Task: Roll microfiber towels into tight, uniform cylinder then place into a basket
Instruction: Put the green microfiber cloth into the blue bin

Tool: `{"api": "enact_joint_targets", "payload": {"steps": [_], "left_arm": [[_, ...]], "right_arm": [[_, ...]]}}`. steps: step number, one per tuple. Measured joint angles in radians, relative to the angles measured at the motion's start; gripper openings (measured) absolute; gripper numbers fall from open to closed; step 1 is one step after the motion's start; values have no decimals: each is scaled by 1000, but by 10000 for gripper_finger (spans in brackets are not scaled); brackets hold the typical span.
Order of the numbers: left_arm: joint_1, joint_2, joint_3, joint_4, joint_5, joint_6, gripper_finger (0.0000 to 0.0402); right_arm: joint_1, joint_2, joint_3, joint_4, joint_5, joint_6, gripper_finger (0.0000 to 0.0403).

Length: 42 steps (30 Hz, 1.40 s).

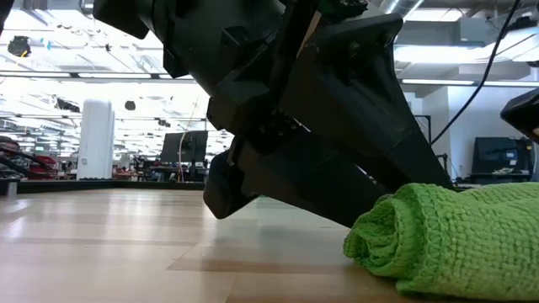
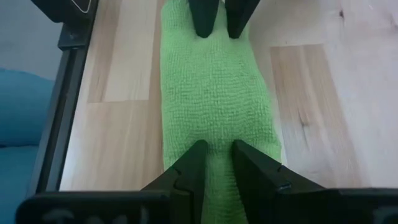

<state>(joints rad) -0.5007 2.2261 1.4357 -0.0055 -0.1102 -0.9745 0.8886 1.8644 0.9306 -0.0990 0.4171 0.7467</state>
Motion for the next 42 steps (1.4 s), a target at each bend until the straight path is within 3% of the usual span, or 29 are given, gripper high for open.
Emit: {"api": "enact_joint_targets", "payload": {"steps": [7,16,26,31,38,42], "left_arm": [[1,0,1,0,20,2,98],[6,1,10,-4,28,123,102],[15,1,12,7,9,178,190],[51,-20,8,18,122,208,214],[50,-110,7,8,77,235,209],[26,-152,7,22,-40,259,208]], "right_arm": [[-1,1,0,-19,-18,5,107],[-1,3,0,-38,-24,-44,107],[-10,3,-2,-38,-34,-46,107],[-10,4,-3,-37,-34,-44,107],[-10,4,-3,-37,-34,-41,107],[-10,4,-3,-37,-34,-41,107]]}}
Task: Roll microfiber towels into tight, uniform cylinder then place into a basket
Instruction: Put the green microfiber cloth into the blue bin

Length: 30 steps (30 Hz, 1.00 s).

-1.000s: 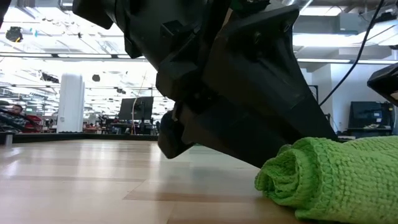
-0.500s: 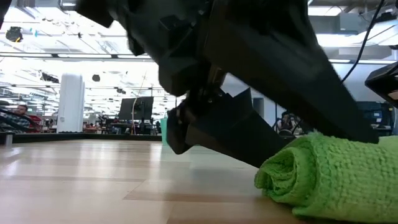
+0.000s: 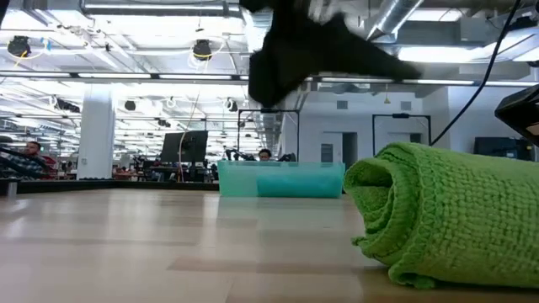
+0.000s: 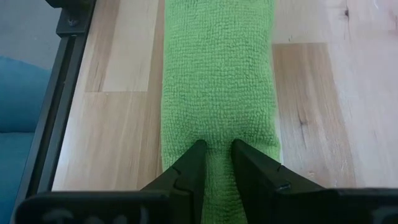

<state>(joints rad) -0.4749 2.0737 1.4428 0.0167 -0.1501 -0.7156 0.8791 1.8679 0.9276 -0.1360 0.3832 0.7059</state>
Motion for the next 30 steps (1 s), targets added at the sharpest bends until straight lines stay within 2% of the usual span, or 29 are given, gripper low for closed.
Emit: {"api": "enact_joint_targets", "payload": {"steps": [3,7,15,20,30], "left_arm": [[-26,-10,2,61,-89,24,208],[-40,28,5,172,-96,24,208],[-23,159,3,336,36,-57,208],[-28,172,5,397,56,-75,207],[-28,169,7,170,36,-250,207]], "right_arm": [[0,0,0,0,0,0,107],[-4,0,0,0,0,0,107],[-11,0,-1,3,4,1,107],[-12,0,-1,3,3,1,107],[-13,0,-1,4,5,3,107]]}}
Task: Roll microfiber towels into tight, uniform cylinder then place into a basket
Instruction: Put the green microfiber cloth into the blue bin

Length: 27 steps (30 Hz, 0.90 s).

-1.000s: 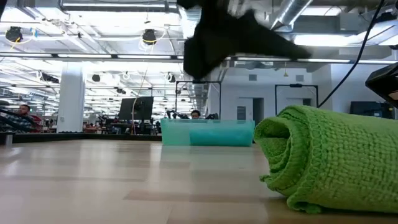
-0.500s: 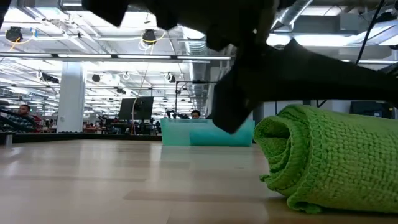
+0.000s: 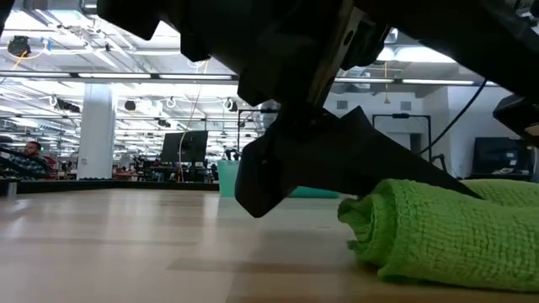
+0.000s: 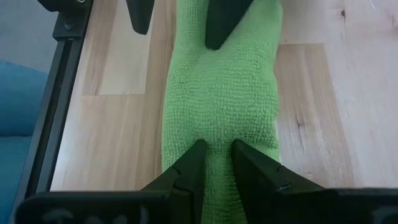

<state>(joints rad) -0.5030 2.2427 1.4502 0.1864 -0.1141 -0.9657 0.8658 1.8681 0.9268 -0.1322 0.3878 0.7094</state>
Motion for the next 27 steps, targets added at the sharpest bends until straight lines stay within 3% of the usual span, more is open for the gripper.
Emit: {"api": "enact_joint_targets", "payload": {"steps": [13,27], "left_arm": [[-1,-7,5,-151,15,-129,207],[65,-7,3,-265,24,8,207]], "right_arm": [[-18,1,0,3,6,43,107],[-113,-5,4,-95,3,10,107]]}}
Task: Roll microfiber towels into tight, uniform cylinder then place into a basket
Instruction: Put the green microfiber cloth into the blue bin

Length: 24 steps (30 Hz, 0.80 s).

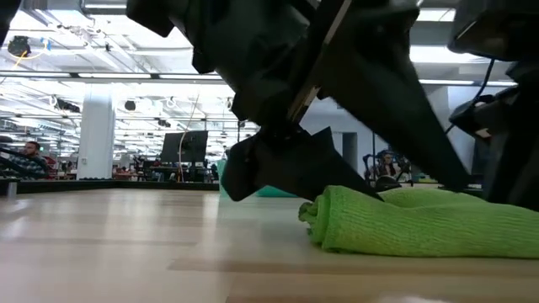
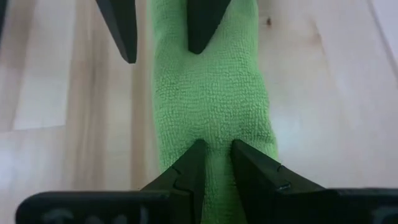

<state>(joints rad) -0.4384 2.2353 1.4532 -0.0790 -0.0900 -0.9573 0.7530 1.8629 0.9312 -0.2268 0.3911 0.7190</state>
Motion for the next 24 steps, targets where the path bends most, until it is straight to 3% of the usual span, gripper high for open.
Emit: {"api": "enact_joint_targets", "payload": {"steps": [11,24], "left_arm": [[81,-6,0,-77,11,163,159],[114,-6,-2,-65,87,255,131]], "right_arm": [[-78,-6,4,-110,17,-100,107],[-74,-7,3,-113,38,-144,107]]}}
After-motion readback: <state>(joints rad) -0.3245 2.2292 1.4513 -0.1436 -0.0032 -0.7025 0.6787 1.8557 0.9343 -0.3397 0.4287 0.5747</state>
